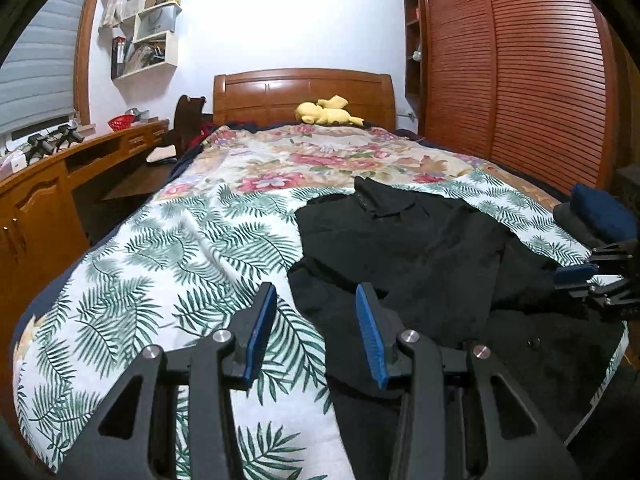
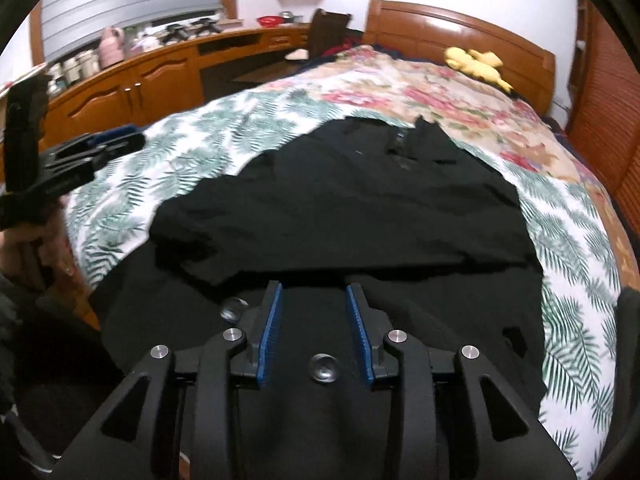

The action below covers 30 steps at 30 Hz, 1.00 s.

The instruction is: Fold large clothes

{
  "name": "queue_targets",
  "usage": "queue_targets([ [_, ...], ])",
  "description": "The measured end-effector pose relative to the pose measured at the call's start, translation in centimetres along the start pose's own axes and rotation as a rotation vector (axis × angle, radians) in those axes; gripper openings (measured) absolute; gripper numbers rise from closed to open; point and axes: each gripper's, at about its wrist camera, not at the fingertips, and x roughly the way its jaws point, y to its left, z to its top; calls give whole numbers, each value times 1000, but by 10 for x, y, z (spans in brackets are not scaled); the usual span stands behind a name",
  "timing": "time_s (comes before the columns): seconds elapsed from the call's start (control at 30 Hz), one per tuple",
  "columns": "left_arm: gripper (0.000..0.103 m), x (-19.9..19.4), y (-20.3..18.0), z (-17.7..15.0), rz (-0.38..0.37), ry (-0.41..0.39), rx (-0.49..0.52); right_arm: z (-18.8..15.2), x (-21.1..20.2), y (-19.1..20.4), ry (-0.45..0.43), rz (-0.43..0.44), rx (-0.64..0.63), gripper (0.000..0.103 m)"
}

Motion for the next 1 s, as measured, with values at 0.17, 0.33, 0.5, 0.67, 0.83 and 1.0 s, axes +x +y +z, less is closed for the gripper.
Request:
queue_targets([
  [0.17, 40, 9, -4, -6, -58, 37, 0, -11, 10, -18, -2, -31, 42, 32],
  [0.33, 40, 20, -7, -11, -73, 78, 8, -14, 25, -27, -9, -36, 86, 32],
  [0.5, 40, 23, -5, -14, -74, 100, -2, 5, 43, -13, -29, 12, 74, 32],
  [0.67, 40, 22, 3, -16, -58, 103, -14, 40, 61, 26, -59, 92, 24, 32],
  [0.83, 40, 16, 15, -16, -35, 91, -29, 60, 82, 65, -32, 161, -26, 32],
  [1.0, 40, 12, 27, -17, -26, 87, -49, 53, 94, 89, 46, 251, -44, 32],
])
